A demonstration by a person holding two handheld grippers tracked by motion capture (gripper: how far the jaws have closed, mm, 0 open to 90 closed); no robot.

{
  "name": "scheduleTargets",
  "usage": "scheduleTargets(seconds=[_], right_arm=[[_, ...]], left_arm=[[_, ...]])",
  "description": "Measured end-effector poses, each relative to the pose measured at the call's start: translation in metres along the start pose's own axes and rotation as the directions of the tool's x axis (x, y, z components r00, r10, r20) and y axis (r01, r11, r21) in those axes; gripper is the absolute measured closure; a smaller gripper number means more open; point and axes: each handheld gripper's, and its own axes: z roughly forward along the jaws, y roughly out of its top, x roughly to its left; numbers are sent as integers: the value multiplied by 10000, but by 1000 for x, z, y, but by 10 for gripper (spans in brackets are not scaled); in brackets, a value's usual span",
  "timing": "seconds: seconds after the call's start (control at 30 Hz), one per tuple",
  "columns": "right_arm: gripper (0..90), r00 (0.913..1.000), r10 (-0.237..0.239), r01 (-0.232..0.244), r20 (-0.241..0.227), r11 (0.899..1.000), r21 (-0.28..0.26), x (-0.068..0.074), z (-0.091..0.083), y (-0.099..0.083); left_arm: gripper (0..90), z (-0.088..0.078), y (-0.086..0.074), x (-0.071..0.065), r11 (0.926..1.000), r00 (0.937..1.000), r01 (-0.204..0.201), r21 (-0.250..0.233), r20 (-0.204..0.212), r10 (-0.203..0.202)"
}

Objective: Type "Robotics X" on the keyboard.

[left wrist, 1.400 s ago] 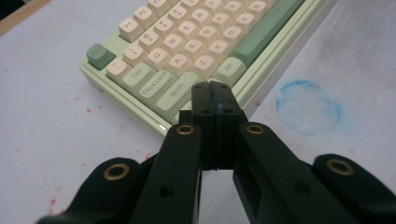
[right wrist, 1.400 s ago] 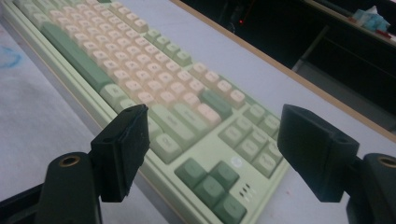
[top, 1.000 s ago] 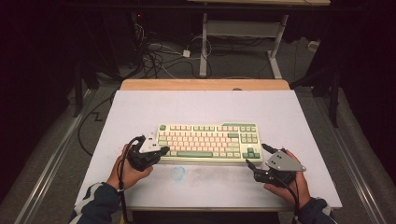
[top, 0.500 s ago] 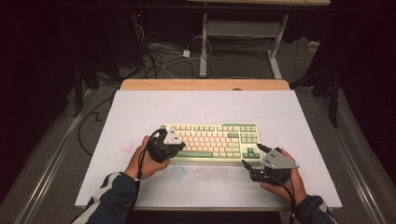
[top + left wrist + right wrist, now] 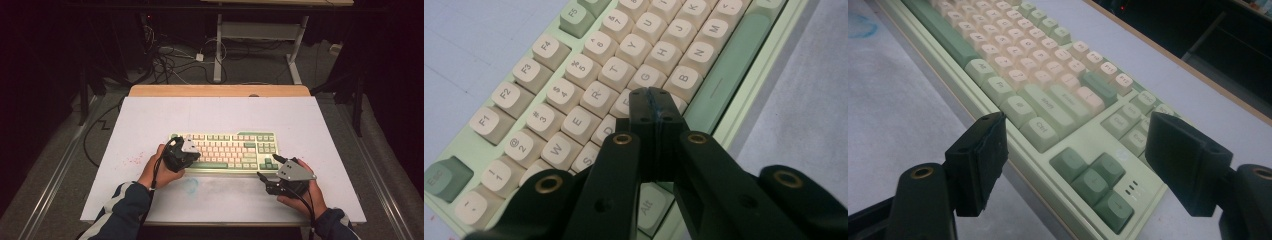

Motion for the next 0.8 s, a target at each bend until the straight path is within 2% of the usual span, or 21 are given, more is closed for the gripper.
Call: scheduleTargets(seconds=[0.27, 0.37, 0.5, 0.67, 0.8], right_arm=[[262, 9998, -133, 134, -117, 9999, 100, 0, 3, -1], [264, 9999, -120, 120, -68, 9999, 34, 0, 2, 0], [265, 9998, -170, 170, -116, 9998, 51, 0, 3, 0], [264, 9998, -203, 203, -64, 9998, 26, 0, 1, 0], [264, 9999, -160, 160, 11, 9999, -13, -1, 1, 0]], left_arm=[[872, 6, -4, -1, 9992, 9993, -348, 198, -106, 350], [872, 7, -6, 0, 9989, 9992, -365, 282, -172, 370], [873, 7, -7, -2, 9985, 9986, -494, 239, -174, 498], [868, 0, -2, -3, 9983, 9987, -504, -277, -76, 502], [816, -4, 0, -4, 9967, 9987, -507, -638, 35, 510]])
